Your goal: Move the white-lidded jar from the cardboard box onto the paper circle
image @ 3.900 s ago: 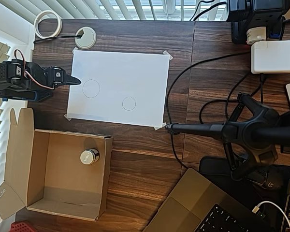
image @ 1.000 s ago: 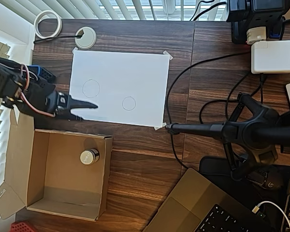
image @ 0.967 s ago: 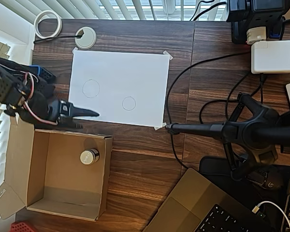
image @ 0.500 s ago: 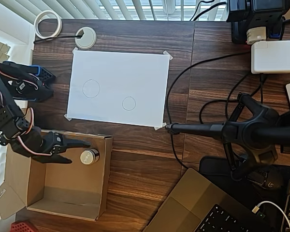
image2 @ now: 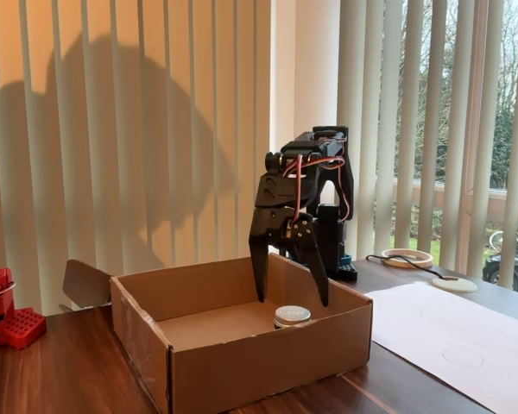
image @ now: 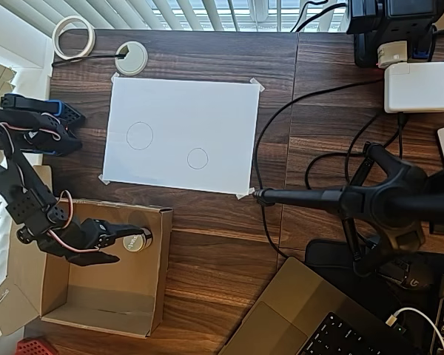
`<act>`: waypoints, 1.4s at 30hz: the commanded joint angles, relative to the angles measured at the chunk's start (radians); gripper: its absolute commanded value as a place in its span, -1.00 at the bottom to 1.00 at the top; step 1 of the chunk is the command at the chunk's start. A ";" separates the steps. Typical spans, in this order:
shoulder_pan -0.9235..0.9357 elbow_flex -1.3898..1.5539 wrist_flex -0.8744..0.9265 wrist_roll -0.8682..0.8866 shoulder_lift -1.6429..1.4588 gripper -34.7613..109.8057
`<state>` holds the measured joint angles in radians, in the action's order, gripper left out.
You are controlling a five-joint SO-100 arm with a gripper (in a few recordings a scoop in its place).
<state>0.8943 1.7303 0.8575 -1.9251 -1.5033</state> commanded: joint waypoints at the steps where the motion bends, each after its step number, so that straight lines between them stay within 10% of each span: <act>1: 0.008 -0.020 -0.034 -0.031 -0.014 0.08; 28: -0.048 0.092 -0.135 -0.032 0.029 0.06; 42: -0.048 0.092 -0.195 0.000 0.011 -0.37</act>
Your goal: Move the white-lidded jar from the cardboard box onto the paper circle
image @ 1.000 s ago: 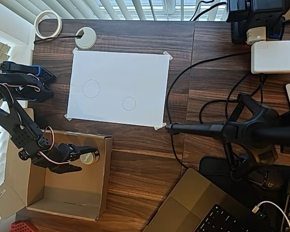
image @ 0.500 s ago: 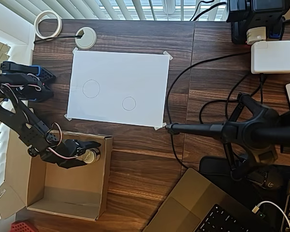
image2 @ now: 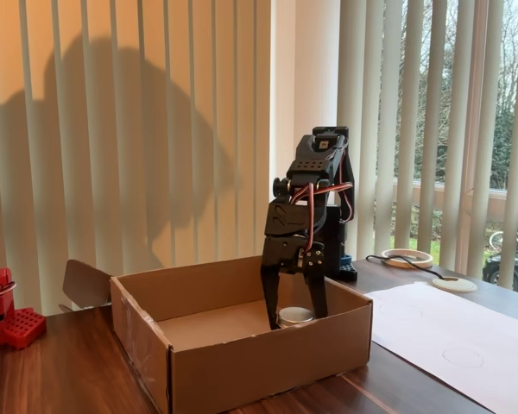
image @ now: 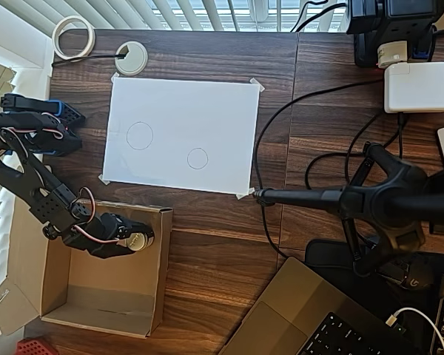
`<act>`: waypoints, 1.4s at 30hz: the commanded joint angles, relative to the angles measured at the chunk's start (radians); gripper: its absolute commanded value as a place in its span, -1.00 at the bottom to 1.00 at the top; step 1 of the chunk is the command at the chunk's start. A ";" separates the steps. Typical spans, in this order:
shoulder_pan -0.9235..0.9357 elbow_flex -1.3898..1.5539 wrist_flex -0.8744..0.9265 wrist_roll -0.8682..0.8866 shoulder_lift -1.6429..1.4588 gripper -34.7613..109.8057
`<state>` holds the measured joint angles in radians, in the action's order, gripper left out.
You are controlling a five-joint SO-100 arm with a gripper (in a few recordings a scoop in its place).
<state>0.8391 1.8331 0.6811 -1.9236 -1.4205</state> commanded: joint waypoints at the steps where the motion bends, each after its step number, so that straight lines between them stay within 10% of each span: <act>1: 0.008 -0.011 -0.020 -0.002 -0.075 -0.38; 18: 0.011 0.092 -0.018 0.011 -0.383 -0.36; 32: -0.219 0.227 -0.086 0.816 -0.689 -0.33; 42: -0.327 0.422 -0.092 0.977 -0.877 -0.24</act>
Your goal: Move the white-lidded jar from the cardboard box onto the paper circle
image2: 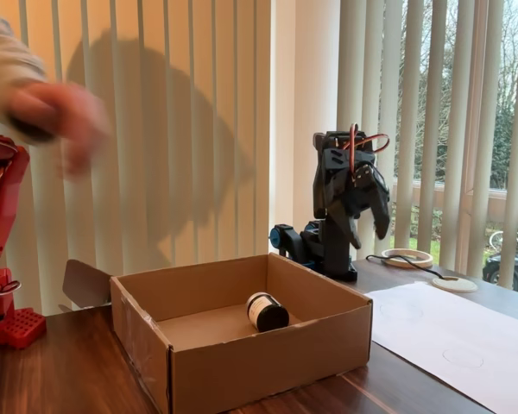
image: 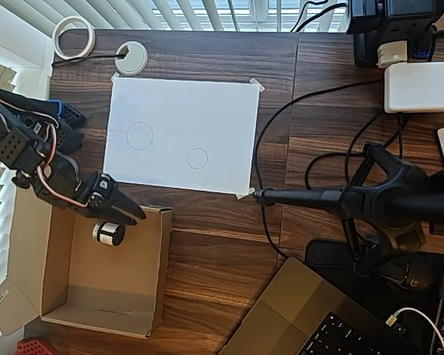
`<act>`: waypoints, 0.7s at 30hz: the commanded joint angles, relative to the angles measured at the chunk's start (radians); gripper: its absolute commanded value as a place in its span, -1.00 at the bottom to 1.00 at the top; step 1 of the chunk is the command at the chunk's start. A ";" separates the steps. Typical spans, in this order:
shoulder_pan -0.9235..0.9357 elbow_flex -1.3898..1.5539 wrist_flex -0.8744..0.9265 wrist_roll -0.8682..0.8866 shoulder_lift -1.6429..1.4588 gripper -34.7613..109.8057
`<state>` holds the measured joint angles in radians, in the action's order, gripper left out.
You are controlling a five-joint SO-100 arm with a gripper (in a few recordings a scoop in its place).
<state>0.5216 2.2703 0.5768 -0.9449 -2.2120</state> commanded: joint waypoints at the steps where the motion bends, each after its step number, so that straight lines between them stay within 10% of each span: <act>1: -0.009 -0.018 0.014 -0.008 -0.084 -0.24; 21: 0.020 -0.156 0.017 -0.061 0.038 -0.22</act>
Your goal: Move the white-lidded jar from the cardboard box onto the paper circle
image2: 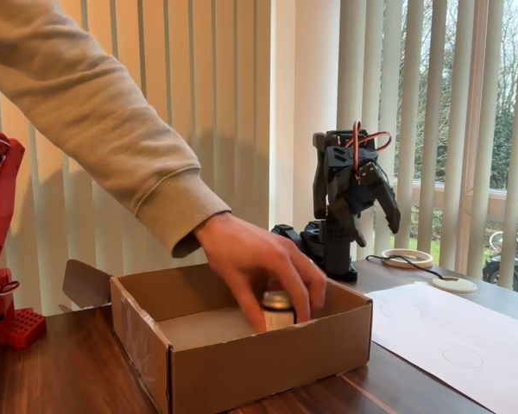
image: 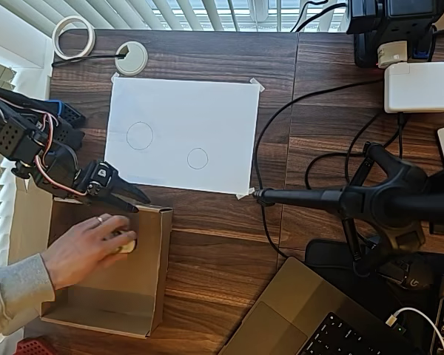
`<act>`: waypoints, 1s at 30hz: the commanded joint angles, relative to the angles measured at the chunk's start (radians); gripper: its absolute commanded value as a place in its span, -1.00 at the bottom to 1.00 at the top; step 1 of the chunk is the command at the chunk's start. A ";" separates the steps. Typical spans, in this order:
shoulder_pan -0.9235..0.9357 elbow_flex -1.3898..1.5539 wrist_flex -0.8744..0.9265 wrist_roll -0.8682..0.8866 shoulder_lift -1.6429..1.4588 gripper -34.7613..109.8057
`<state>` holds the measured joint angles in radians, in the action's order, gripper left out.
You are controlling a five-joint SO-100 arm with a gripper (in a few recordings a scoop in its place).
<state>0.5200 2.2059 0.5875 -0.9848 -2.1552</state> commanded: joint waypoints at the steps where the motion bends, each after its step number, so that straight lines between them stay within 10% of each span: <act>1: 0.025 -0.095 0.006 -0.026 -0.015 -0.23; 30: 0.407 0.091 -0.109 -0.629 -0.092 -0.24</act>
<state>0.8698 2.3731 0.4633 -1.5018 -2.2243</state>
